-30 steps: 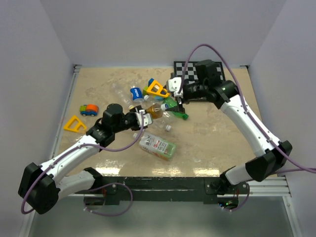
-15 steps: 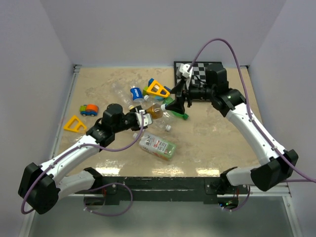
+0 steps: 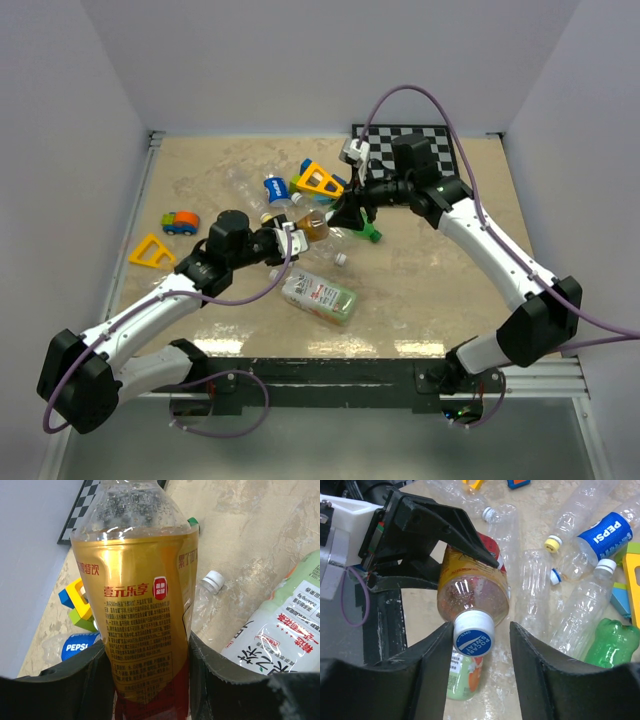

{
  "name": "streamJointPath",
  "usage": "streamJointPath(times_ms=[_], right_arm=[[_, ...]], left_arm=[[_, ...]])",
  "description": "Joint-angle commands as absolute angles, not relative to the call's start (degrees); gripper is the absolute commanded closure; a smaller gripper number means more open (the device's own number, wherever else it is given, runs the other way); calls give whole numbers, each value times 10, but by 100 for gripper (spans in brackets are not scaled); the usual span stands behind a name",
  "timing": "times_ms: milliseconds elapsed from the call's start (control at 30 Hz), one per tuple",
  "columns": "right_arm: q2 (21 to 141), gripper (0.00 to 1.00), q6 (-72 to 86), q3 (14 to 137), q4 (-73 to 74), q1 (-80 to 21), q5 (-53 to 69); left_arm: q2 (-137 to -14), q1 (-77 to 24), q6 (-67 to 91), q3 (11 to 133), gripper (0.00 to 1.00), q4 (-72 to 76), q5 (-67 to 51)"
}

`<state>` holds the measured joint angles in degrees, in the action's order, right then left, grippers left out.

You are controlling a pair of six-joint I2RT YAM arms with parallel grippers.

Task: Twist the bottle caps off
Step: Unscrew the bottle cap from the plastic bottle.

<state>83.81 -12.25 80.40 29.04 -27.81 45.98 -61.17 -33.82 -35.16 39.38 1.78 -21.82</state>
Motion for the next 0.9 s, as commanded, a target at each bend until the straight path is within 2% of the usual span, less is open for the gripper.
streamJointPath(times_ms=[0, 100, 200, 267, 367, 500, 633, 700, 767, 833, 867], right_arm=[[830, 56, -141, 825, 308, -280, 468], [845, 82, -163, 842, 336, -281, 483], [860, 100, -234, 871, 385, -283, 502], [881, 100, -348, 913, 465, -286, 523], [926, 100, -607, 1002, 645, -291, 551], [898, 100, -821, 991, 643, -319, 451], [866, 100, -854, 974, 547, -330, 399], [880, 100, -849, 997, 567, -330, 404], [880, 81, -805, 998, 553, -330, 418], [864, 50, -740, 977, 520, -330, 432], [854, 44, -697, 966, 492, -329, 439]], left_arm=[[-609, -340, -346, 403, 100, 47, -229], [-608, -339, -346, 402, 100, 47, -229], [-608, -340, -348, 403, 100, 47, -228], [-608, -340, -350, 401, 100, 47, -229], [-610, -339, -351, 401, 100, 47, -234], [-610, -340, -352, 401, 100, 47, -237], [-610, -340, -354, 398, 100, 47, -236], [-611, -340, -356, 397, 100, 47, -235], [-610, -340, -355, 398, 100, 47, -236], [-610, -340, -353, 400, 100, 47, -239], [-610, -340, -352, 400, 100, 46, -240]])
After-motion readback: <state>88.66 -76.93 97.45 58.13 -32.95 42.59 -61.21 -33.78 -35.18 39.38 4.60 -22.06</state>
